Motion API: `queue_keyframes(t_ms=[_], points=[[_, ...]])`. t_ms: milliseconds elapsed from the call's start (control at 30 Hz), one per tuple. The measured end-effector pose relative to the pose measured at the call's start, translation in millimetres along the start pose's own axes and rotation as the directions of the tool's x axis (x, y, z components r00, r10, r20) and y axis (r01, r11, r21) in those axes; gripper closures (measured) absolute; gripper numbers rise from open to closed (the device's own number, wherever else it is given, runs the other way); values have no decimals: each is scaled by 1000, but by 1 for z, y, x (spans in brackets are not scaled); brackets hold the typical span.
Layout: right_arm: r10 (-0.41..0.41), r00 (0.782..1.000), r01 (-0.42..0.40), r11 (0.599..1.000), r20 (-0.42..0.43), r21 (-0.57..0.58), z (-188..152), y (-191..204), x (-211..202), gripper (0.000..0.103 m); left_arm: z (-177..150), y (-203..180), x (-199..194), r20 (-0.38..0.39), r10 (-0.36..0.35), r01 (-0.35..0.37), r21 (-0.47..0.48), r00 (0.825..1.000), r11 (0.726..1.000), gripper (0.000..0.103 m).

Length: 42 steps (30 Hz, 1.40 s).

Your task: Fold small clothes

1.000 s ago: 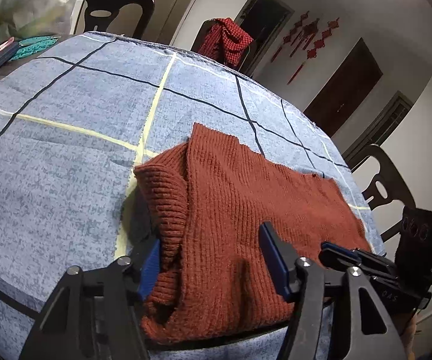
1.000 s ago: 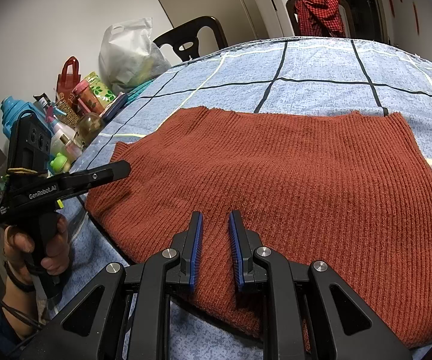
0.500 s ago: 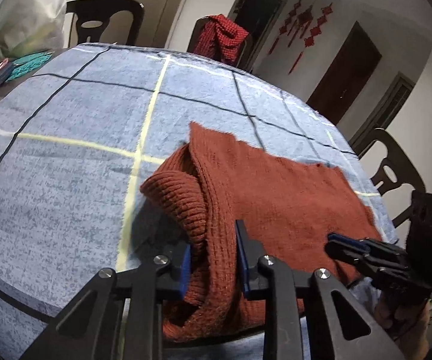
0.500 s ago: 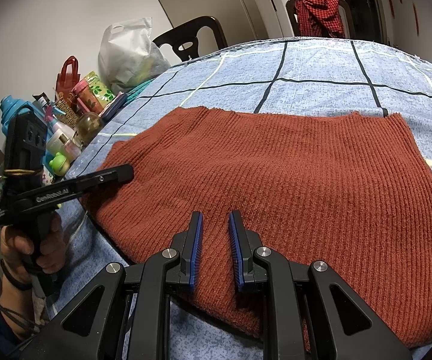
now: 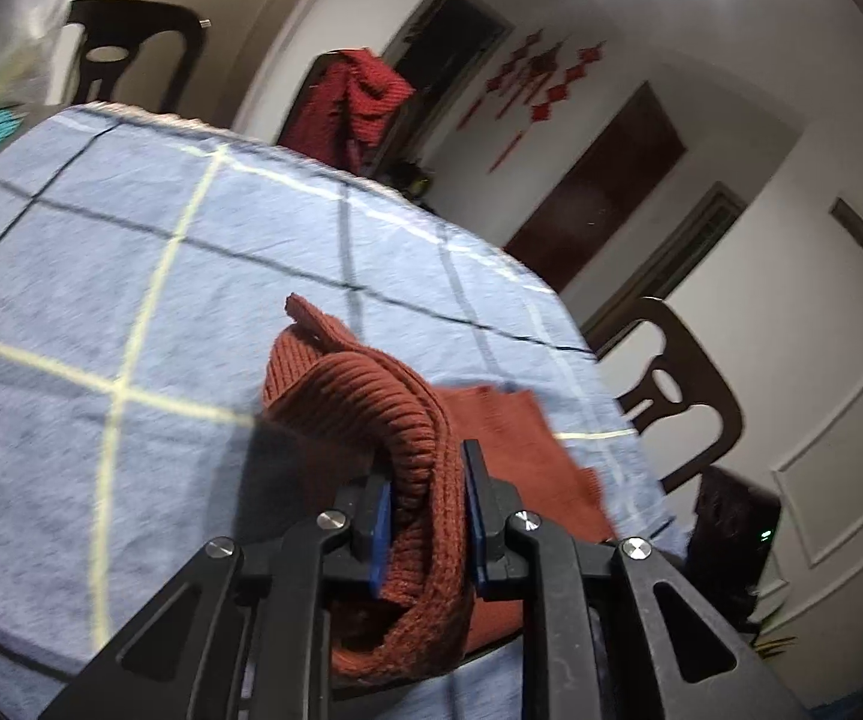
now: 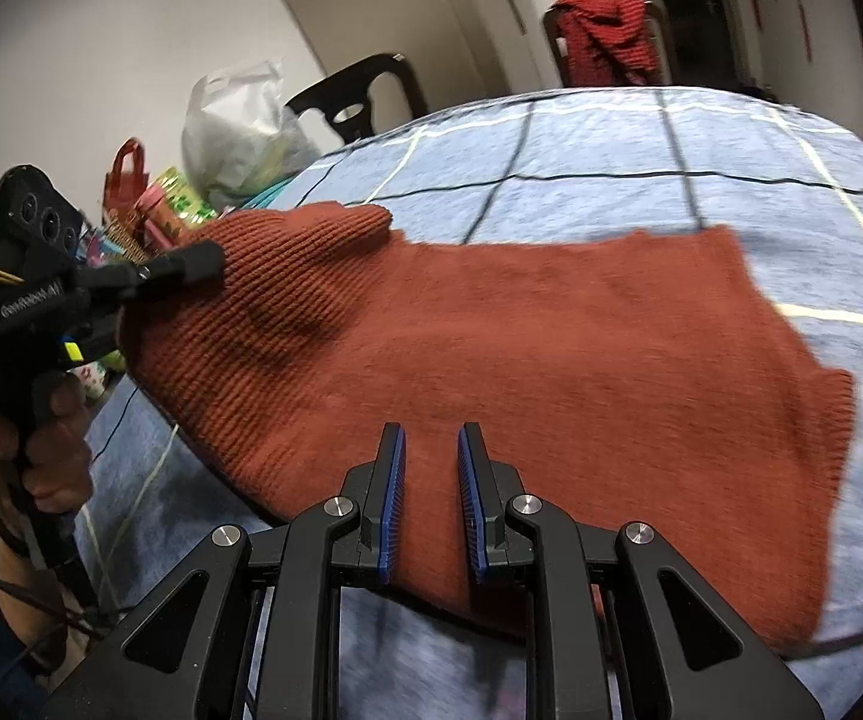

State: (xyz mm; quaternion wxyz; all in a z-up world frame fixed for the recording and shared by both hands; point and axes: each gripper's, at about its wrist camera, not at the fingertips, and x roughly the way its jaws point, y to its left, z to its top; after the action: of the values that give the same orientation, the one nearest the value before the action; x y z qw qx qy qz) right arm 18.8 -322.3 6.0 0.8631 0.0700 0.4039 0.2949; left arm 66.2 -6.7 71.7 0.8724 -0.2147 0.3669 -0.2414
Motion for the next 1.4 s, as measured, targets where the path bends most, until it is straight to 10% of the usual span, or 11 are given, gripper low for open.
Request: queue_keyframes(t_ms=[400, 467, 600, 800, 1100, 1400], points=[[0, 999, -6, 989, 39, 145, -9, -40, -28, 85, -32, -46, 98, -259, -120, 134, 37, 958, 990, 89], [34, 998, -42, 982, 46, 183, -10, -46, -29, 84, -33, -49, 89, -239, -132, 148, 48, 962, 988, 88], [175, 980, -194, 938, 93, 286, -5, -55, -27, 52, -19, -42, 49, -116, -97, 106, 78, 988, 991, 73], [320, 946, -316, 886, 46, 338, 13, -45, 4, 51, -15, -4, 28, -61, 43, -39, 60, 997, 997, 73], [298, 952, -258, 909, -76, 327, 29, -27, 38, 51, -41, 12, 39, -102, 90, -82, 74, 991, 994, 70], [267, 957, -227, 932, -115, 282, 32, -21, 46, 86, -44, 7, 41, -98, 96, -87, 94, 991, 992, 64]])
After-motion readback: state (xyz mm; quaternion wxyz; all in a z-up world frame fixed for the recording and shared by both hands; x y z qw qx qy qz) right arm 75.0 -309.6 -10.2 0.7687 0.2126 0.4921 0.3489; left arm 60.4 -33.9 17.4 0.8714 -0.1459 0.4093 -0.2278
